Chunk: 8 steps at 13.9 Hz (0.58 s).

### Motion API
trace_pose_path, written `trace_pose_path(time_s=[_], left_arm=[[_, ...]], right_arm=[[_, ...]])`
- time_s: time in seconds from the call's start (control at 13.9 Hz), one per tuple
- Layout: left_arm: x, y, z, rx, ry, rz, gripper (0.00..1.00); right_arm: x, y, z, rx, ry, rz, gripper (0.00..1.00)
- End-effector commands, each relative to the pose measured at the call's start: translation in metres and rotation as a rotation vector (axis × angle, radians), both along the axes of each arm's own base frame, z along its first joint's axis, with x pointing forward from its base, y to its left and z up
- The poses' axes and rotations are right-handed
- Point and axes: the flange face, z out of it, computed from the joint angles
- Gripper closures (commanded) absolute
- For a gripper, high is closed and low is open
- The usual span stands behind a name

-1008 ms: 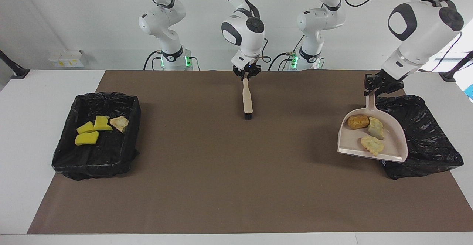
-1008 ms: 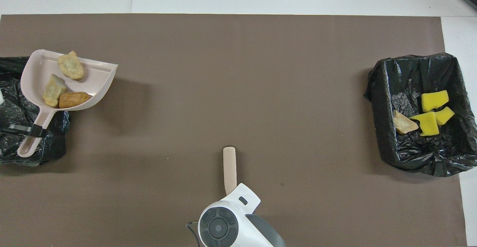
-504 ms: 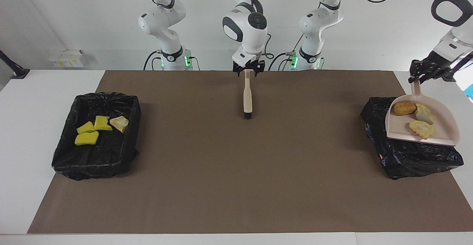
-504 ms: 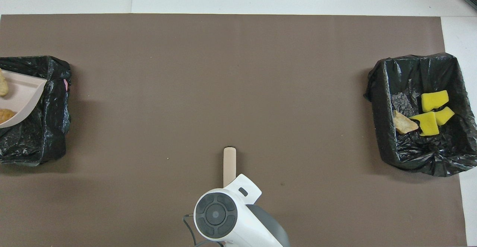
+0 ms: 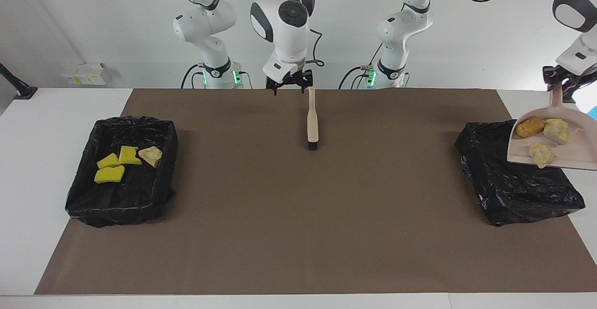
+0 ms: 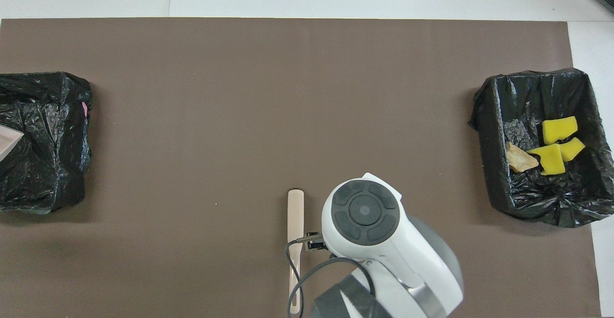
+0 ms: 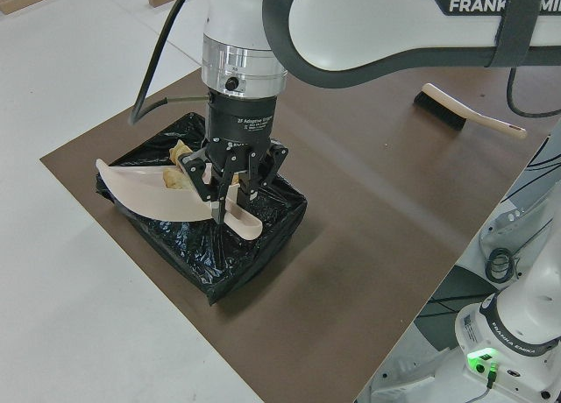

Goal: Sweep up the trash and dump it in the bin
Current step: 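Lay the brush down on the table with the right gripper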

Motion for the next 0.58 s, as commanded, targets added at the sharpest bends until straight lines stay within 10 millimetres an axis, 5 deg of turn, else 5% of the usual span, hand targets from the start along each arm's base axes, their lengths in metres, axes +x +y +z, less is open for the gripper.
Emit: trace_pose_path(time_s=[0.0,0.29,0.5], left_arm=[[0.013,0.004,0.011,0.097,0.012,-0.07,1.0],[0.022,0.0,0.011,0.177,0.039,-0.123,1.0],[0.044,-0.045,0.017,0.309,0.111,-0.254,1.0]], right_arm=[[0.027,-0.045,0.031,0.002,-0.019,0.061,0.0],[0.071,-0.153,0.074,0.006,-0.088,0.238,0.0],[0.099,-0.222,0.102,0.017,-0.133,0.28,0.0]])
